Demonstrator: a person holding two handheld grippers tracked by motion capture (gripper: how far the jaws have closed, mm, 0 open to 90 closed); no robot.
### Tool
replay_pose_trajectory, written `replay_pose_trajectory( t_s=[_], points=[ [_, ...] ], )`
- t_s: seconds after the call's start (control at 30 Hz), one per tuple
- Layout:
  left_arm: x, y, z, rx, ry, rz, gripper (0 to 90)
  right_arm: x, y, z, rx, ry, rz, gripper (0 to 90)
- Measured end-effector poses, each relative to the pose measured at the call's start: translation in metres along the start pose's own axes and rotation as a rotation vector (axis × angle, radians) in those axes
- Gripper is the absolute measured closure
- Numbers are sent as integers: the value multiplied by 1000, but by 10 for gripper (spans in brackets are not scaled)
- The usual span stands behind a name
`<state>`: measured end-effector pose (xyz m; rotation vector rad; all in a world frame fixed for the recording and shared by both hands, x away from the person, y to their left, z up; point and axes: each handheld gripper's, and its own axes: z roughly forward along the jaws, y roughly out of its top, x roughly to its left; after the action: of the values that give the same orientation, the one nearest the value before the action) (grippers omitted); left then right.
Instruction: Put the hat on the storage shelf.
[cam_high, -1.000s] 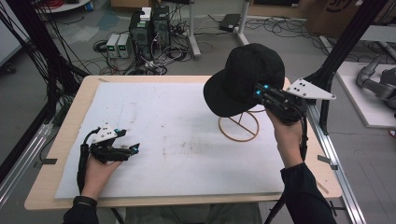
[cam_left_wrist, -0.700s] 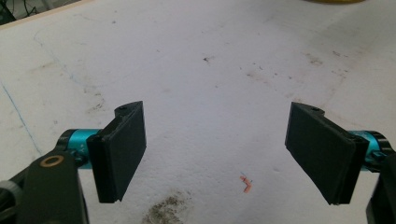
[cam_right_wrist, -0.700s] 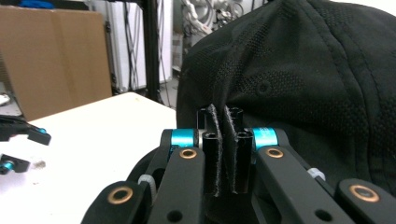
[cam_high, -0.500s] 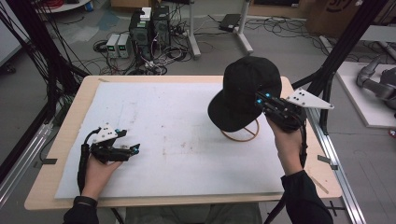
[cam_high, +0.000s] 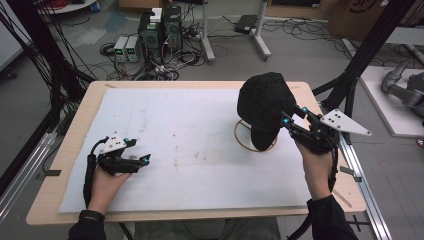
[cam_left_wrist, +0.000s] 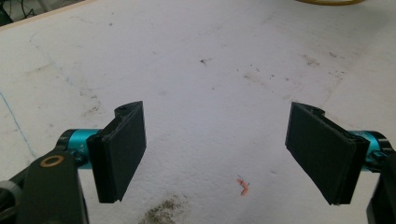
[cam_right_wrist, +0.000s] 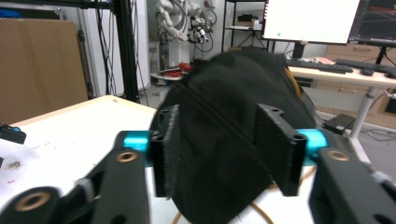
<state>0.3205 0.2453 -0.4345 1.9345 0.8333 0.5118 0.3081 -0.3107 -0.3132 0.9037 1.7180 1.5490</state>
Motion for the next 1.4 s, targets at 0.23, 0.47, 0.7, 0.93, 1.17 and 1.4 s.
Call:
replay_pose_trajectory(
  t_s=[0.23,0.47,0.7,0.93,1.17,1.4],
  points=[
    [-1,2,2,-21,0,7,190,-12,-35,-17,36,-12,34,387],
    [-1,4,1,-63,5,-4,182,-25,-75,-24,108,-12,52,338],
    [2,6,-3,-105,-6,-40,152,-40,-102,-25,189,-69,112,272],
    [2,5,-5,-89,13,-31,147,-45,-111,-23,223,-84,131,256],
    [1,5,-5,-91,13,-25,147,-44,-113,-18,246,-76,121,253],
    [1,3,-6,-89,19,-24,148,-46,-114,-17,254,-81,123,251]
  ],
)
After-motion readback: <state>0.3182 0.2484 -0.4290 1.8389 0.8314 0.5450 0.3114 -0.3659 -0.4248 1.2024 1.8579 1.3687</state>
